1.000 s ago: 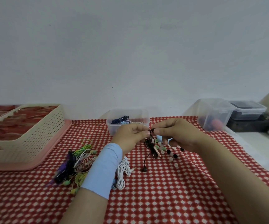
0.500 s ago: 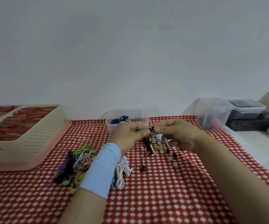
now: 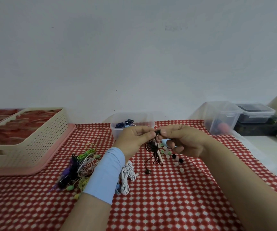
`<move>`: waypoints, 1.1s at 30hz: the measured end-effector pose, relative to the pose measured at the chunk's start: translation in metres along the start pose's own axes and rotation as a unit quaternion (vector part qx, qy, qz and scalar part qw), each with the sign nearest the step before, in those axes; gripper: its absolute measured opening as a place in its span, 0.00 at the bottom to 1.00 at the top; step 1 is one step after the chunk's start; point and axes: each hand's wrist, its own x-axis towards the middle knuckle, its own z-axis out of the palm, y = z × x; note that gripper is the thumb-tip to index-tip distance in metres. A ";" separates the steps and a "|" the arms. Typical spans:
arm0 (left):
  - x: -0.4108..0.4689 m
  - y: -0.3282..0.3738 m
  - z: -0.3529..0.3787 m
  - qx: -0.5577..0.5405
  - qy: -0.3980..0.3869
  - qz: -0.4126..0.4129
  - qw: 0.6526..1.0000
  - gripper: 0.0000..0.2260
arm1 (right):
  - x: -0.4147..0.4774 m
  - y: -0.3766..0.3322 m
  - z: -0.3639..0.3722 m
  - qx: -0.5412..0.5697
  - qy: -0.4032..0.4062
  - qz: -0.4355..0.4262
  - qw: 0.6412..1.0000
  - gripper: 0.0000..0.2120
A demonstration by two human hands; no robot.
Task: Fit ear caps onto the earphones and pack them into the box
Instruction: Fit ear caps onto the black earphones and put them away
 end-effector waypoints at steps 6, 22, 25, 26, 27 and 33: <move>0.002 -0.005 -0.001 -0.016 -0.016 0.021 1.000 0.06 | 0.000 0.001 0.004 0.003 -0.007 0.007 1.000 0.09; 0.001 -0.008 0.006 -0.097 -0.037 0.046 0.993 0.06 | 0.002 0.007 0.004 0.070 -0.053 0.007 0.996 0.09; 0.000 -0.005 0.007 -0.119 -0.039 0.050 0.991 0.05 | 0.001 0.007 0.008 0.095 -0.053 0.002 0.994 0.11; 0.000 -0.004 0.007 -0.125 -0.038 0.048 0.990 0.05 | 0.001 0.007 0.009 0.093 -0.049 -0.005 0.994 0.11; 0.000 -0.004 0.006 -0.130 -0.037 0.047 0.990 0.06 | 0.000 0.005 0.009 0.087 -0.044 -0.013 0.995 0.10; -0.001 -0.005 0.004 -0.115 -0.037 0.050 0.991 0.07 | -0.005 0.000 0.009 0.066 -0.040 -0.019 0.997 0.09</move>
